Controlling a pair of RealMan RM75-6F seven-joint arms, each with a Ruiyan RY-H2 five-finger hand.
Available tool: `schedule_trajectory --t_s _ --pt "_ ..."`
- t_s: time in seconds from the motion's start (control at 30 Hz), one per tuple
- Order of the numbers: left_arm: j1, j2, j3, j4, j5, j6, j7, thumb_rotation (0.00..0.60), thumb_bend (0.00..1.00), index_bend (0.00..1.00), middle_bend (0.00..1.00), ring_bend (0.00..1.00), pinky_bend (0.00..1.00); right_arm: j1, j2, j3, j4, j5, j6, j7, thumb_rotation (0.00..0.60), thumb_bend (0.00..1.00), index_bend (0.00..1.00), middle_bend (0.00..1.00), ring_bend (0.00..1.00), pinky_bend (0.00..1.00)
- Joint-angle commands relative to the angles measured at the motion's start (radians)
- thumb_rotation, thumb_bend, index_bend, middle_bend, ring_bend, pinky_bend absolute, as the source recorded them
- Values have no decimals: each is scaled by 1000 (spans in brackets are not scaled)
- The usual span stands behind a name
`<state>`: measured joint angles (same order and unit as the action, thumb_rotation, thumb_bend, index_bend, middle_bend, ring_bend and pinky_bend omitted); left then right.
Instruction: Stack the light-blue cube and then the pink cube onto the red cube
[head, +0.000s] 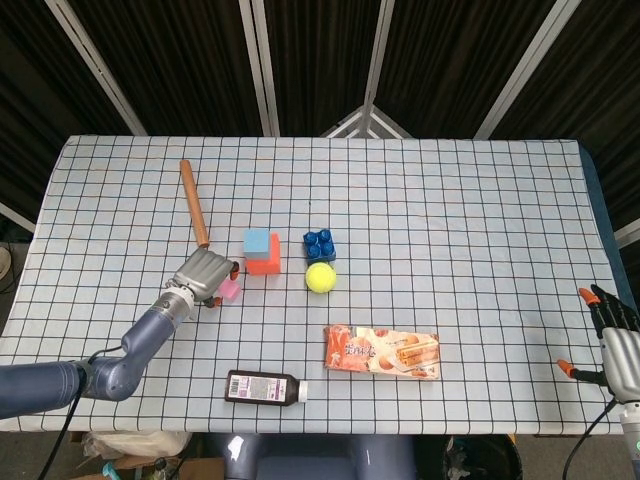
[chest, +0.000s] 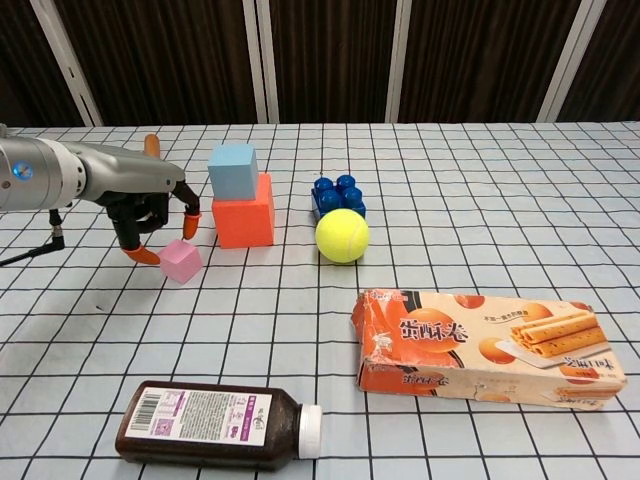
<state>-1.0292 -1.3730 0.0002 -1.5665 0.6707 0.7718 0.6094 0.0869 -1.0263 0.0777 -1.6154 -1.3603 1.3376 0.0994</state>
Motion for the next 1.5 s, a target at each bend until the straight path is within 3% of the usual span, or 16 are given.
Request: schedule_trajectory --t_s 0.03,1.5 --pt "-3 0 3 2 0 1 1 600 307 381 805 783 948 1 0 -1 0 -1 -1 0 600 128 1 7 29 103" --pt "-17 -55 32 88 20 -28 -37 600 336 390 804 778 945 29 -9 -4 0 20 -59 -28 600 129 1 7 29 103"
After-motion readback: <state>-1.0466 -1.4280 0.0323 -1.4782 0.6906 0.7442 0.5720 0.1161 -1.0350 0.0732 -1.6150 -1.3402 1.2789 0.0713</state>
